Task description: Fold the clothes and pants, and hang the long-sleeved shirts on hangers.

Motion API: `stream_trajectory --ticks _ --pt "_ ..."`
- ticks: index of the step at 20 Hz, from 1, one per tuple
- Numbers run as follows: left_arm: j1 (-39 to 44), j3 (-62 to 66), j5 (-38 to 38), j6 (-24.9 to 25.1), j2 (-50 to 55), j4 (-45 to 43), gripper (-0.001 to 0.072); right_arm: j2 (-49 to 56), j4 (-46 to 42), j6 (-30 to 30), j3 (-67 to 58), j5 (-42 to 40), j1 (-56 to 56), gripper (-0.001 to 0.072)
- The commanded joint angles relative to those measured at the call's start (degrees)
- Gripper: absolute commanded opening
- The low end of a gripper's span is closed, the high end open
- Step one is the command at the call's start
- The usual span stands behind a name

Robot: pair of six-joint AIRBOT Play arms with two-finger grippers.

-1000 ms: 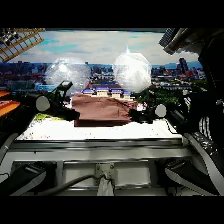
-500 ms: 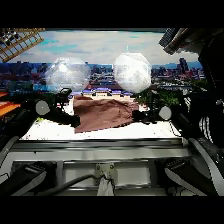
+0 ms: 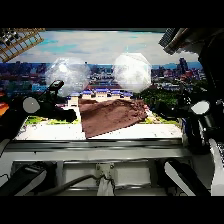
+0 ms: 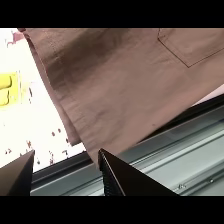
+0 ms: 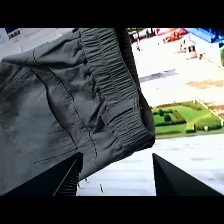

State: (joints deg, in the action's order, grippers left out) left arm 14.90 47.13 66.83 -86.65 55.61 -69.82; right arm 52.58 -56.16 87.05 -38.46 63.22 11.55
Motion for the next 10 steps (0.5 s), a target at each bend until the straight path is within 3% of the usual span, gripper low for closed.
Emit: stream_trajectory --ticks 1,5,7,10 --pt "-0.11 0.17 -0.31 -0.37 -0.31 1.22 0.043 4.13 1.36 -5.92 -0.61 0.09 4.44 0.0526" --pt "0.0 0.17 -0.39 -0.28 -0.31 6.99 0.0431 18.97 10.14 -18.45 -2.45 2.6 9.9 0.0531" --pt "0.02 0.17 -0.42 0.81 -0.31 8.55 0.0431 26.01 12.81 -24.39 -5.44 4.22 10.23 0.0583" --pt "0.11 0.17 -0.94 0.96 -0.31 8.61 0.0432 32.87 16.52 -28.37 -9.68 4.87 10.19 0.0586"
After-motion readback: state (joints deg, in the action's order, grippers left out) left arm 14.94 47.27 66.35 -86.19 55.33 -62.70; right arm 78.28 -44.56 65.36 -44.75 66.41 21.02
